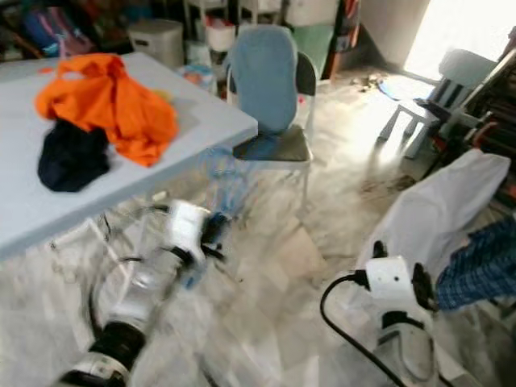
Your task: Hang hanger
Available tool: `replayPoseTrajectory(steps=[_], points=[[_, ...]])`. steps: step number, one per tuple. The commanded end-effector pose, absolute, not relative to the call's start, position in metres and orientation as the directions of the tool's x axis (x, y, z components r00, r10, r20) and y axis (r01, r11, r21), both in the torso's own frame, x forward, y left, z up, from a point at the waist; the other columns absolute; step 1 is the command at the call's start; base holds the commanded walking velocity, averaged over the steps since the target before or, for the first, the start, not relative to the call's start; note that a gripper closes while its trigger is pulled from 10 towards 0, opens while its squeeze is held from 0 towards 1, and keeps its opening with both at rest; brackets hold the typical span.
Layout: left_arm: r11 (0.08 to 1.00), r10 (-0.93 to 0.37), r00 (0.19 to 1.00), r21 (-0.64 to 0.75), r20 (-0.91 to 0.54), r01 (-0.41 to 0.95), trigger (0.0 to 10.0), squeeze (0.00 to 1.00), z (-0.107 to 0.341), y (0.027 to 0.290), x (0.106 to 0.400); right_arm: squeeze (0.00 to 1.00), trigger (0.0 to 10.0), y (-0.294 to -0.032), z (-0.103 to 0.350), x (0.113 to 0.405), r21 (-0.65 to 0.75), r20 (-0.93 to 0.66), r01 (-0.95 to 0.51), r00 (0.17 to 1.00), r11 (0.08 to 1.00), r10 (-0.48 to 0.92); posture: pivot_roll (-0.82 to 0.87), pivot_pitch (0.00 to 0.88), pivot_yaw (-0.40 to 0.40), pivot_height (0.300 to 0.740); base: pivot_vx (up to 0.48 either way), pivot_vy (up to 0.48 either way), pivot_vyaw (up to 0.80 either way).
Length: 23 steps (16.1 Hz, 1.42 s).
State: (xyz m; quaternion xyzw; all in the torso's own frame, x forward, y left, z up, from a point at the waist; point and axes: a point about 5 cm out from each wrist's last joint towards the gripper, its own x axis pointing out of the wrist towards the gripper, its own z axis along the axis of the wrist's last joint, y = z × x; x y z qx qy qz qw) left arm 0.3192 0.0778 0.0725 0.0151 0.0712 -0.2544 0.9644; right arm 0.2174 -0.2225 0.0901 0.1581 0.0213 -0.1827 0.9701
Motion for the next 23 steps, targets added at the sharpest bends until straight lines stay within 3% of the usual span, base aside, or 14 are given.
replayPoseTrajectory(steps=[1, 23], points=[[0.881, -0.465, 0.872, 0.017, -0.150, 0.473, 10.0, 0.00, 0.0737, 0.0905, 0.3222, 0.00, 10.0, -0.2164, 0.0916, 0.2203, 0.310, -0.099, 0.347, 0.938, 0.885, -0.333, 0.04, 0.000, -0.038, 0.740, 0.000, 0.356, -0.56], [0.835, -0.536, 0.828, 0.038, -0.163, 0.548, 10.0, 0.00, 0.0702, 0.0810, 0.3191, 0.00, 10.0, -0.2124, 0.0900, 0.2235, 0.309, -0.111, 0.338, 0.941, 0.889, -0.320, 0.03, 0.000, -0.030, 0.740, 0.000, 0.328, -0.79]])
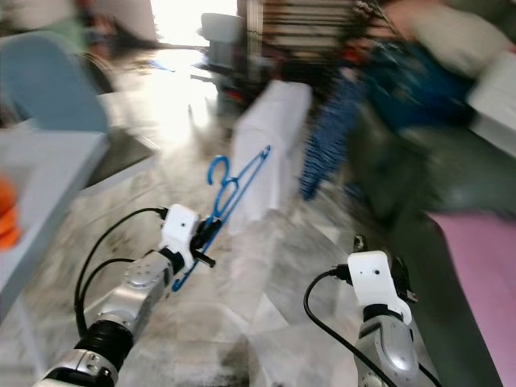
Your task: Hang hanger
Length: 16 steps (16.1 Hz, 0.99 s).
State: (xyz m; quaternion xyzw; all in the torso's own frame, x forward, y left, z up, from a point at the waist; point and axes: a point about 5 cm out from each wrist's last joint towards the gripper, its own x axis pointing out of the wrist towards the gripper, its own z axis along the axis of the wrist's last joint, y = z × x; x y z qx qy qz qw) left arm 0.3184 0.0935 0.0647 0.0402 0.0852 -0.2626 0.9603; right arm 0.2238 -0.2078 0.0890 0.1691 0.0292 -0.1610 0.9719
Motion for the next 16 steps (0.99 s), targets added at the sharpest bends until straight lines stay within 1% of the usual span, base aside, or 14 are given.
replayPoseTrajectory(steps=[1, 4, 5, 6, 7, 8, 9, 10, 11, 12, 14, 16], points=[[0.834, -0.538, 0.827, 0.039, -0.164, 0.550, 10.0, 0.00, 0.070, 0.081, 0.319, 0.00, 10.0, -0.212, 0.090, 0.224, 0.308, -0.111, 0.337, 0.942, 0.890, -0.318, 0.03, 0.000, -0.030, 0.740, 0.000, 0.247, -0.80], [0.828, -0.546, 0.821, 0.042, -0.164, 0.559, 10.0, 0.00, 0.069, 0.080, 0.318, 0.00, 10.0, -0.211, 0.090, 0.224, 0.309, -0.111, 0.334, 0.943, 0.891, -0.315, 0.03, 0.000, -0.029, 0.740, 0.000, 0.000, -0.70], [0.817, -0.560, 0.812, 0.052, -0.166, 0.574, 10.0, 0.00, 0.070, 0.079, 0.317, 0.00, 10.0, -0.210, 0.089, 0.223, 0.302, -0.116, 0.327, 0.945, 0.895, -0.306, 0.03, 0.000, -0.027, 0.740, 0.000, 0.000, 0.00], [0.799, -0.581, 0.797, 0.069, -0.167, 0.597, 10.0, 0.00, 0.070, 0.078, 0.317, 0.00, 10.0, -0.209, 0.087, 0.223, 0.264, -0.126, 0.309, 0.950, 0.914, -0.285, 0.03, 0.000, -0.028, 0.740, 0.000, 0.000, 0.00], [0.745, -0.634, 0.754, 0.124, -0.173, 0.655, 10.0, 0.00, 0.071, 0.077, 0.316, 0.00, 10.0, -0.209, 0.083, 0.220, 0.178, -0.152, 0.263, 0.959, 0.948, -0.238, 0.03, 0.000, -0.028, 0.740, 0.000, 0.000, 0.00], [0.721, -0.650, 0.738, 0.162, -0.181, 0.674, 10.0, 0.00, 0.071, 0.078, 0.316, 0.00, 10.0, -0.209, 0.080, 0.219, 0.141, -0.166, 0.226, 0.965, 0.964, -0.202, 0.03, 0.000, -0.028, 0.740, 0.000, 0.000, 0.00], [0.680, -0.668, 0.715, 0.219, -0.207, 0.699, 10.0, 0.00, 0.071, 0.082, 0.318, 0.00, 10.0, -0.211, 0.078, 0.217, 0.036, -0.197, 0.138, 0.972, 0.990, -0.128, 0.02, 0.000, -0.025, 0.740, 0.000, 0.000, 0.00], [0.641, -0.690, 0.688, 0.251, -0.226, 0.725, 10.0, 0.00, 0.071, 0.085, 0.319, 0.00, 10.0, -0.213, 0.076, 0.215, -0.043, -0.225, 0.070, 0.971, 0.997, -0.077, 0.02, 0.000, -0.024, 0.740, 0.000, 0.000, 0.00], [0.542, -0.738, 0.622, 0.319, -0.261, 0.778, 10.0, 0.00, 0.071, 0.089, 0.317, 0.00, 10.0, -0.222, 0.071, 0.210, -0.178, -0.293, -0.066, 0.956, 0.982, 0.011, 0.02, 0.000, -0.020, 0.740, 0.000, 0.000, 0.00], [0.458, -0.772, 0.566, 0.363, -0.289, 0.811, 10.0, 0.00, 0.071, 0.091, 0.315, 0.00, 10.0, -0.230, 0.072, 0.207, -0.249, -0.324, -0.143, 0.944, 0.958, 0.057, 0.02, 0.000, -0.019, 0.740, 0.000, 0.000, 0.00], [0.354, -0.810, 0.485, 0.384, -0.330, 0.853, 10.0, 0.00, 0.069, 0.093, 0.310, 0.00, 10.0, -0.240, 0.077, 0.206, -0.346, -0.354, -0.248, 0.928, 0.905, 0.119, 0.02, 0.000, -0.016, 0.740, 0.000, 0.000, 0.00], [0.278, -0.834, 0.428, 0.403, -0.349, 0.872, 10.0, 0.00, 0.069, 0.093, 0.308, 0.00, 10.0, -0.246, 0.085, 0.205, -0.432, -0.383, -0.363, 0.903, 0.826, 0.197, 0.02, 0.000, -0.012, 0.740, 0.000, 0.000, 0.00]])
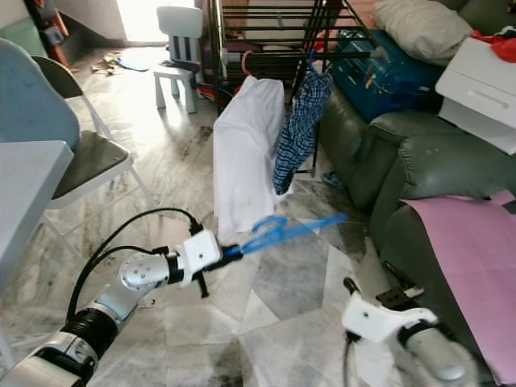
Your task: Hang hanger
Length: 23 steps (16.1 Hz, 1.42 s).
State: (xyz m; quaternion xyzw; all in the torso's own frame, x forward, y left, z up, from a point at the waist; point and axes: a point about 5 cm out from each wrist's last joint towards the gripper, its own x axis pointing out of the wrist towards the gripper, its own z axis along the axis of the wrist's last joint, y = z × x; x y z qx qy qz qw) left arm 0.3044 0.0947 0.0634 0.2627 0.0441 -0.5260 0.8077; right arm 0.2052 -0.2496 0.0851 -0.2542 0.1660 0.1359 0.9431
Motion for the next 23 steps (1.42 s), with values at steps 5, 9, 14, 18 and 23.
replayPoseTrajectory(steps=[5, 9, 14, 18, 23], points=[[0.154, -0.866, 0.343, 0.458, -0.364, 0.875, 10.0, 0.00, 0.069, 0.086, 0.302, 0.00, 10.0, -0.234, 0.108, 0.207, -0.587, -0.419, -0.570, 0.822, 0.575, 0.386, 0.01, 0.000, -0.005, 0.740, 0.000, 0.000, 0.00], [0.153, -0.886, 0.332, 0.471, -0.325, 0.869, 10.0, 0.00, 0.073, 0.082, 0.303, 0.00, 10.0, -0.234, 0.113, 0.219, -0.668, -0.383, -0.554, 0.828, 0.497, 0.409, 0.01, 0.000, -0.002, 0.740, 0.000, 0.000, 0.00], [0.211, -0.887, 0.371, 0.473, -0.274, 0.855, 10.0, 0.00, 0.078, 0.079, 0.308, 0.00, 10.0, -0.232, 0.111, 0.229, -0.700, -0.378, -0.559, 0.818, 0.444, 0.434, 0.02, 0.000, -0.004, 0.740, 0.000, 0.000, 0.00], [0.187, -0.912, 0.330, 0.469, -0.242, 0.863, 10.0, 0.00, 0.082, 0.077, 0.304, 0.00, 10.0, -0.228, 0.108, 0.233, -0.708, -0.388, -0.581, 0.795, 0.400, 0.467, 0.02, 0.000, -0.005, 0.740, 0.000, 0.000, 0.00], [0.142, -0.927, 0.290, 0.491, -0.238, 0.860, 10.0, 0.00, 0.085, 0.073, 0.302, 0.00, 10.0, -0.224, 0.126, 0.248, -0.786, -0.344, -0.535, 0.794, 0.308, 0.502, 0.02, 0.000, -0.005, 0.740, 0.000, 0.000, 0.00]])
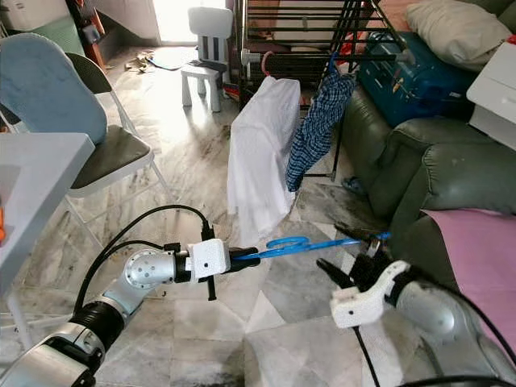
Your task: Hang hanger
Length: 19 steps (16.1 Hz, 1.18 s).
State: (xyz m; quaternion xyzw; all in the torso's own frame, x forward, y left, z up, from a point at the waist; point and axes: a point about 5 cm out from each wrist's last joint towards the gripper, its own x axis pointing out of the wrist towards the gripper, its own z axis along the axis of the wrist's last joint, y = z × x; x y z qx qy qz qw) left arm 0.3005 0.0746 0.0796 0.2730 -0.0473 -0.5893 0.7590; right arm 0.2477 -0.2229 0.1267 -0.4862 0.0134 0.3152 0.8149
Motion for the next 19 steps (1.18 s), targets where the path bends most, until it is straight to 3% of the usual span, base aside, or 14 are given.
replayPoseTrajectory(steps=[1, 4, 5, 6, 10, 17, 18, 19], points=[[0.137, -0.930, 0.282, 0.489, -0.236, 0.861, 10.0, 0.00, 0.085, 0.071, 0.301, 0.00, 10.0, -0.226, 0.128, 0.250, -0.799, -0.344, -0.527, 0.795, 0.290, 0.499, 0.02, 0.000, -0.005, 0.740, 0.000, 0.000, 0.00], [0.117, -0.941, 0.256, 0.496, -0.222, 0.860, 10.0, 0.00, 0.087, 0.067, 0.299, 0.00, 10.0, -0.228, 0.124, 0.254, -0.781, -0.393, -0.570, 0.765, 0.253, 0.510, 0.02, 0.000, 0.000, 0.740, 0.000, 0.000, 0.00], [0.114, -0.943, 0.251, 0.497, -0.218, 0.860, 10.0, 0.00, 0.088, 0.066, 0.299, 0.00, 1.6, -0.228, 0.122, 0.256, -0.774, -0.415, -0.588, 0.750, 0.233, 0.515, 0.02, 0.000, 0.001, 0.740, 0.000, 0.000, 0.00], [0.113, -0.944, 0.249, 0.497, -0.216, 0.860, 10.0, 0.00, 0.088, 0.065, 0.299, 0.00, 0.0, -0.227, 0.121, 0.258, -0.774, -0.425, -0.594, 0.744, 0.219, 0.516, 0.01, 0.000, 0.002, 0.740, 0.000, 0.000, 0.00], [0.101, -0.951, 0.230, 0.500, -0.205, 0.860, 10.0, 0.00, 0.091, 0.060, 0.298, 0.00, 0.0, -0.206, 0.108, 0.268, -0.734, -0.515, -0.674, 0.632, 0.083, 0.579, 0.02, 0.000, 0.001, 0.740, 0.000, 0.000, 0.00], [0.084, -0.952, 0.219, 0.509, -0.212, 0.856, 10.0, 0.00, 0.093, 0.063, 0.297, 0.00, 0.0, -0.220, 0.122, 0.283, -0.737, -0.561, -0.676, 0.617, 0.007, 0.552, 0.02, 0.000, 0.007, 0.740, 0.000, 0.000, 0.00], [0.078, -0.951, 0.218, 0.512, -0.220, 0.856, 10.0, 0.00, 0.092, 0.064, 0.297, 0.00, 0.7, -0.226, 0.125, 0.283, -0.734, -0.570, -0.679, 0.622, 0.008, 0.536, 0.02, 0.000, 0.008, 0.740, 0.000, 0.000, 0.00], [0.077, -0.950, 0.218, 0.511, -0.223, 0.856, 10.0, 0.00, 0.092, 0.064, 0.297, 0.00, 2.1, -0.227, 0.126, 0.283, -0.735, -0.571, -0.678, 0.626, 0.009, 0.531, 0.02, 0.000, 0.008, 0.740, 0.000, 0.000, 0.00]])
